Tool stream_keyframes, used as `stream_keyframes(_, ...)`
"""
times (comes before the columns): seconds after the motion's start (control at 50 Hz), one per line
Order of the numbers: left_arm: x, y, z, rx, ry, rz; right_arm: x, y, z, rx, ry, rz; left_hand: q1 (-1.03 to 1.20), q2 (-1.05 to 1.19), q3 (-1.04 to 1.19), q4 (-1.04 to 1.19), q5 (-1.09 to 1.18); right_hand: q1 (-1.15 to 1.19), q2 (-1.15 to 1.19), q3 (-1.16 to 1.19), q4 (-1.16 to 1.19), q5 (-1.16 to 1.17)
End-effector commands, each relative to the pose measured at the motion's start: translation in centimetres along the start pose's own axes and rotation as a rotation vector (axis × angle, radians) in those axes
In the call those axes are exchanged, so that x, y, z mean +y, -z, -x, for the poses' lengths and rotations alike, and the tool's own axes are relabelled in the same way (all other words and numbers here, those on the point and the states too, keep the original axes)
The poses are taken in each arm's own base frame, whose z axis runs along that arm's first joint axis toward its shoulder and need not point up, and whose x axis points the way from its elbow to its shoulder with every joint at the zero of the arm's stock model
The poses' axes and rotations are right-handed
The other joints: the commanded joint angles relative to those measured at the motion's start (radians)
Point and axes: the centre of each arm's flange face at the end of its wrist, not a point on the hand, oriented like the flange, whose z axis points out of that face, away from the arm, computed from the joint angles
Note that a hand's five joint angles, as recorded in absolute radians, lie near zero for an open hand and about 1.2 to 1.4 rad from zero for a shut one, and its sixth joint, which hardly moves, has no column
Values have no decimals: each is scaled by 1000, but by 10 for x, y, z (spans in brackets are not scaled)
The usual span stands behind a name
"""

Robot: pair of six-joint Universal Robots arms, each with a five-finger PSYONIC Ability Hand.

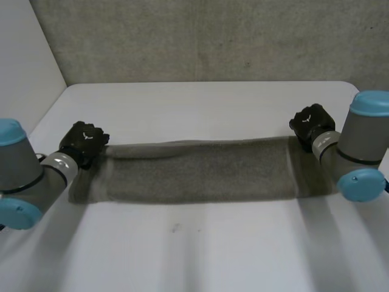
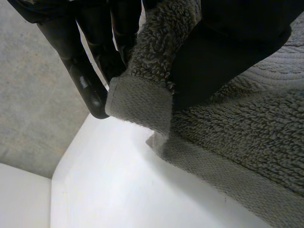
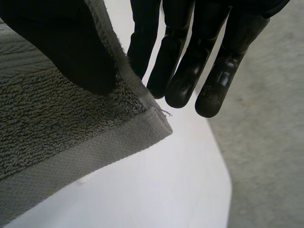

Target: Fold the towel.

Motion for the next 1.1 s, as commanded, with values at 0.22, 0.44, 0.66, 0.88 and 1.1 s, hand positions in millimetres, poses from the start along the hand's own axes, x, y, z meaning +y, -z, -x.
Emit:
stream_keyframes(0.22,-1,-26,-17,-12,-36,-39,15,-29,18,43,39,-14,-927,-971,-969,-970,-958,-906,-1003,-1018,-1023,-933)
stream_keyframes(0.44,-30,-7,7,-92,-36,-70,-32,2,-40,143,-176,-127,-1000,-1044,-1041,-1042,-1031,-906,-1003,-1018,-1023,-933)
stream_keyframes(0.66,-50,46,22,-126,148,-92,-26,64,-64,11,-396,-131,-1000,-1044,-1041,-1042,-1031,-906,-1003,-1018,-1023,-933)
stream_keyframes(0.88,-53,80,12,-105,344,-90,27,99,-36,-160,-496,72,-1000,-1044,-1041,-1042,-1031,-708,-805,-820,-825,-735)
stream_keyframes(1.1,-53,82,12,-106,370,-89,54,97,-26,-193,-515,31,-1000,-1044,-1041,-1042,-1031,-482,-578,-593,-598,-509)
